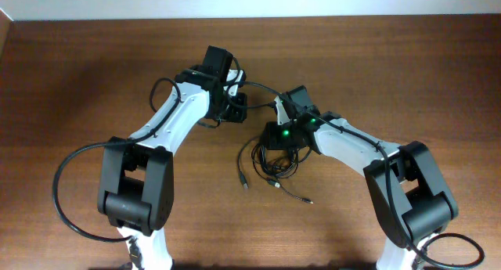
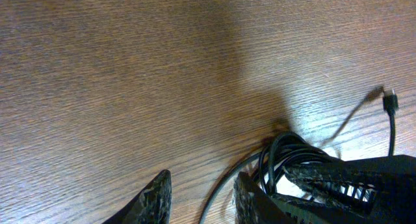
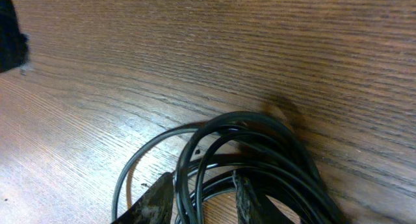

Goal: Untangle cables

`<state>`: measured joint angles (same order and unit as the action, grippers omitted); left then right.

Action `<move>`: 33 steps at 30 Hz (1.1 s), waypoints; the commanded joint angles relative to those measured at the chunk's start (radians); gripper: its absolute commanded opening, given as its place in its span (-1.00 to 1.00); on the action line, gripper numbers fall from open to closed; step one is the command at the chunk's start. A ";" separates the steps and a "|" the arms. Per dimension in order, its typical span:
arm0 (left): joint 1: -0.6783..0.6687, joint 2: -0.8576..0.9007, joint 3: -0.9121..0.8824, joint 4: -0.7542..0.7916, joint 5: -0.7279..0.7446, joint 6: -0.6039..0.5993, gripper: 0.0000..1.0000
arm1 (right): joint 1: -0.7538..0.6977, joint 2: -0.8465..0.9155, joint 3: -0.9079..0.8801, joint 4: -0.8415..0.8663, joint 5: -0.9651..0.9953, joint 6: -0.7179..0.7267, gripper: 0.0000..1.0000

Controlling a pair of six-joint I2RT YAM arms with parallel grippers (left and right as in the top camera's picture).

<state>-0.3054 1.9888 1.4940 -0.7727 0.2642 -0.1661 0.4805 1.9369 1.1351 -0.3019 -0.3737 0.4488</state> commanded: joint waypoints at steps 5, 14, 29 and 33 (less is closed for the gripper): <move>0.001 0.012 0.008 0.002 -0.003 -0.002 -0.33 | 0.035 0.033 0.002 0.003 0.016 0.013 -0.35; 0.001 0.012 0.008 0.002 -0.003 -0.002 -0.33 | 0.056 0.033 0.002 0.019 0.020 0.039 -0.29; 0.001 0.012 0.008 0.002 -0.003 -0.002 -0.32 | 0.056 0.034 -0.002 0.031 0.057 0.039 -0.46; 0.001 0.012 0.008 0.002 -0.003 -0.001 -0.32 | 0.021 0.015 0.001 0.023 -0.050 0.039 -0.43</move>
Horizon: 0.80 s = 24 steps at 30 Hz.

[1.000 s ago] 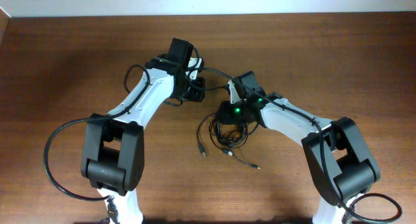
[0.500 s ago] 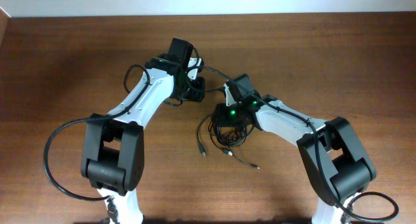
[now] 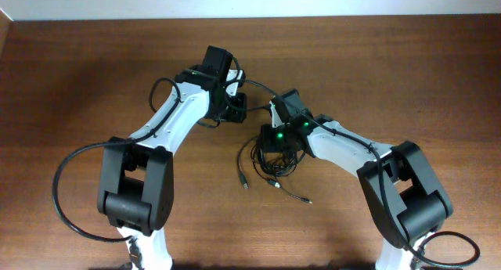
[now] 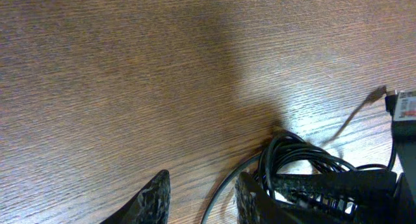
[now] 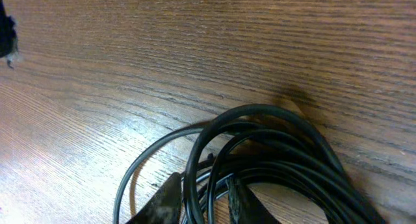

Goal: Untangle cables

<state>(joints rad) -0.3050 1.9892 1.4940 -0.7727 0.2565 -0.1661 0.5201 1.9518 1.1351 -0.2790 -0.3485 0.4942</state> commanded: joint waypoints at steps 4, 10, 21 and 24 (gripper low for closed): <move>0.000 0.012 0.008 0.003 0.005 -0.002 -0.31 | -0.049 -0.014 0.003 0.007 -0.137 -0.011 -0.14; 0.000 0.012 0.008 0.003 0.005 -0.002 -0.31 | -0.047 -0.014 0.002 0.025 -0.137 -0.035 0.01; 0.000 0.012 0.008 0.002 0.005 -0.001 -0.30 | -0.017 -0.014 0.000 0.033 -0.110 -0.048 -0.56; 0.000 0.012 0.008 0.002 0.005 -0.002 -0.31 | -0.016 -0.014 0.000 0.032 -0.107 -0.048 -0.62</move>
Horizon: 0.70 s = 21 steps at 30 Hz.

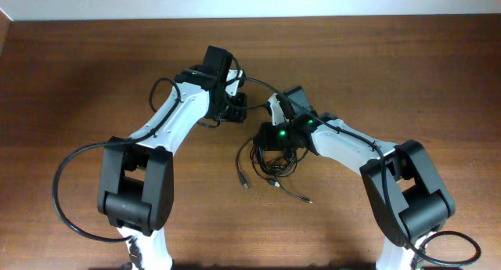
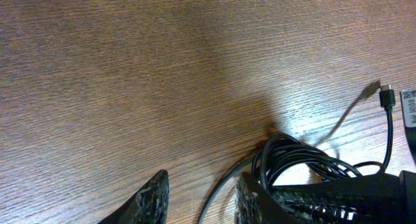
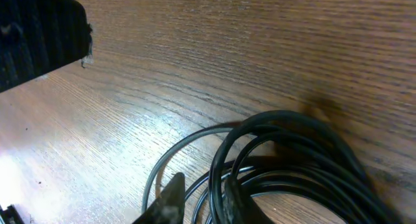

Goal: Untangle cables

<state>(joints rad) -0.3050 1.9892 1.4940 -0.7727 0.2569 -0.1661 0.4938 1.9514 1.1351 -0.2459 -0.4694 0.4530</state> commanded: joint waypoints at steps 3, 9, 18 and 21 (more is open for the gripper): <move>0.000 0.012 0.008 0.002 0.005 -0.002 -0.30 | 0.010 -0.012 0.000 -0.001 0.014 -0.007 -0.63; 0.000 0.012 0.008 0.002 0.005 -0.001 -0.29 | 0.010 0.036 0.000 0.000 0.014 -0.007 -0.64; 0.000 0.012 0.008 0.002 0.005 -0.002 -0.29 | 0.010 0.047 0.000 -0.010 0.013 -0.007 -0.67; 0.000 0.012 0.008 0.002 0.005 -0.001 -0.29 | 0.010 0.047 0.000 -0.021 0.014 -0.007 -0.67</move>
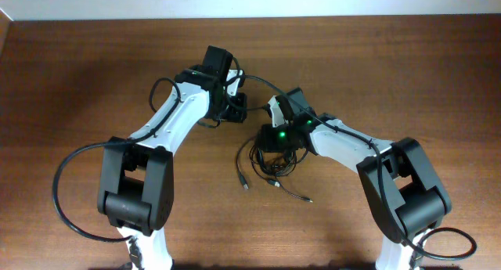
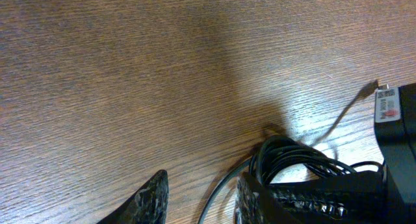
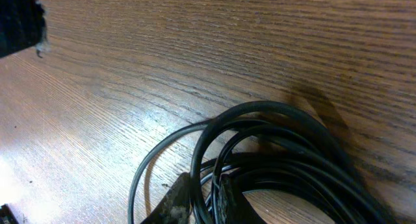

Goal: Untangle cables

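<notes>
A tangled bundle of thin black cables lies mid-table, with two plug ends trailing toward the front. In the right wrist view my right gripper is nearly closed, pinching one loop of the coil. In the overhead view it sits at the bundle's back edge. My left gripper is open, low over the wood just left of the bundle. One loose strand runs between its fingers, untouched. From overhead it is behind and to the left of the bundle.
The brown wooden table stretches on all sides. The right arm's black body fills the right edge of the left wrist view. The two arms stand close together over the bundle.
The right gripper's fingers have come closer together on the coil loop, and its view has shifted slightly. The left gripper stays open in the same place.
First the right gripper stood open over the coil's edge with strands between its fingers. At each later moment the gap was narrower, and now it pinches a loop. The left gripper stayed open beside the bundle throughout. The bundle barely shifted.
</notes>
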`<state>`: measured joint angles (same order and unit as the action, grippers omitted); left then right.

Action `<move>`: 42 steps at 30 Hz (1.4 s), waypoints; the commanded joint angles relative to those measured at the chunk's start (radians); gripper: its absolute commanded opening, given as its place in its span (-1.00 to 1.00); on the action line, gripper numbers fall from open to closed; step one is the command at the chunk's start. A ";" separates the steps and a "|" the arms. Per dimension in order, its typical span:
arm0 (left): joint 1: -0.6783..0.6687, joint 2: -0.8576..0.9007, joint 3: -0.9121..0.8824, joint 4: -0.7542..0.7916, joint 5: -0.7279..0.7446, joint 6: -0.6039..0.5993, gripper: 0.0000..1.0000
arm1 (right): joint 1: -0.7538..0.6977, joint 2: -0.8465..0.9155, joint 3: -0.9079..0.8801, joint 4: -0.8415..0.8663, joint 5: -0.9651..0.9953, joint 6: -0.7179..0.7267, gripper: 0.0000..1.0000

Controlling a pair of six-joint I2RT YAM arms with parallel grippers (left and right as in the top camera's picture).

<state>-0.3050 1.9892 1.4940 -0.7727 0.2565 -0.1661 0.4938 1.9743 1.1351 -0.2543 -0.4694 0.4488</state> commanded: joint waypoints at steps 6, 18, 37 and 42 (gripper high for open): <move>0.000 0.012 0.008 0.002 0.005 -0.001 -0.29 | 0.010 0.024 0.000 -0.018 0.013 -0.003 -0.92; 0.000 0.012 0.008 0.003 0.076 0.013 -0.60 | -0.215 -0.044 0.011 0.016 -0.534 -0.003 -0.92; -0.025 0.078 0.008 0.018 0.507 0.309 -0.27 | -0.274 -0.043 0.011 0.061 -0.470 0.043 -0.92; -0.059 0.080 0.008 0.025 0.505 0.310 -0.48 | -0.274 -0.043 0.011 0.095 -0.497 0.065 -0.92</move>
<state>-0.3462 2.0594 1.4940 -0.7547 0.7536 0.1406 0.2276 1.9682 1.1351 -0.1848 -0.9375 0.4995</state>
